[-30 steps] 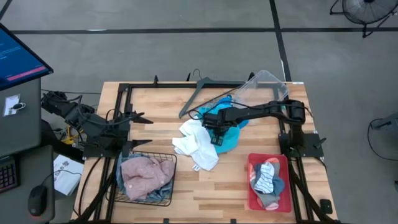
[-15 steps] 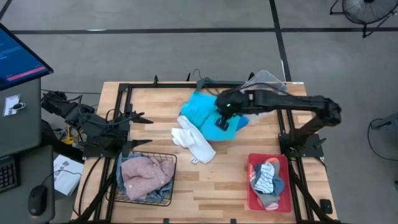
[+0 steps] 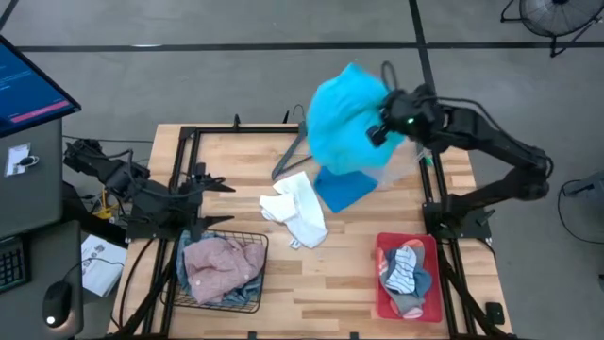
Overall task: Pick & Place Cloths
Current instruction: Put the blue shorts into the white bin
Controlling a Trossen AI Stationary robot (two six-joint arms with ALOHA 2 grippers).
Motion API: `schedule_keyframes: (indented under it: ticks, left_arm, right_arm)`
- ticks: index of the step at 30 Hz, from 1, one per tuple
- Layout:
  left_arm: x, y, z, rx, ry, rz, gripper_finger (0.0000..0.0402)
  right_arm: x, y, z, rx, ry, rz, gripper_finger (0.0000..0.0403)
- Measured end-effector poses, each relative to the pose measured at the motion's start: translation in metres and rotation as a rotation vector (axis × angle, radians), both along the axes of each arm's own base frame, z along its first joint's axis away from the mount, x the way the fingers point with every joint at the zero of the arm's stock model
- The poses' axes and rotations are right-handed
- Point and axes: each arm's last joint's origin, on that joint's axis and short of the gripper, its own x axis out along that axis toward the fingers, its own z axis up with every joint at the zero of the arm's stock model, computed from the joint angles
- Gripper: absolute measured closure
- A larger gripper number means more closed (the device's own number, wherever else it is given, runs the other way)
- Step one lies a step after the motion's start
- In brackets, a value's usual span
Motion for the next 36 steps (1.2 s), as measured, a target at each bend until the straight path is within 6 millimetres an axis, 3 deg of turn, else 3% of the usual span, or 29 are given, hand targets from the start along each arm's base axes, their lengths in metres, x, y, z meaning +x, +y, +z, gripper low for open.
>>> schedule_keyframes:
  ticks: [8,17,22,25,30,36]
  left_arm:
    - [0.001,-0.001,-0.007,0.009,0.02,0.001,0.0105]
    - [0.001,-0.001,-0.006,0.007,0.017,0.002,0.0105]
    - [0.001,-0.001,-0.006,0.007,0.017,0.002,0.0105]
    - [0.001,-0.001,-0.006,-0.002,0.015,0.005,0.0105]
    - [0.001,-0.001,-0.006,0.002,0.015,0.003,0.0105]
    - [0.001,-0.001,-0.006,-0.006,0.012,0.006,0.0105]
  right_arm:
    - [-0.036,-0.016,0.017,-0.173,0.055,-0.292,0.0394]
    - [-0.052,-0.017,0.01,-0.299,0.23,-0.526,0.0396]
    - [-0.061,-0.014,0.003,-0.282,0.236,-0.573,0.0396]
    - [-0.066,-0.011,-0.006,-0.201,0.251,-0.581,0.0396]
    - [-0.054,-0.015,-0.03,-0.026,0.31,-0.505,0.0396]
    - [-0.033,-0.021,-0.084,0.164,0.514,-0.441,0.0396]
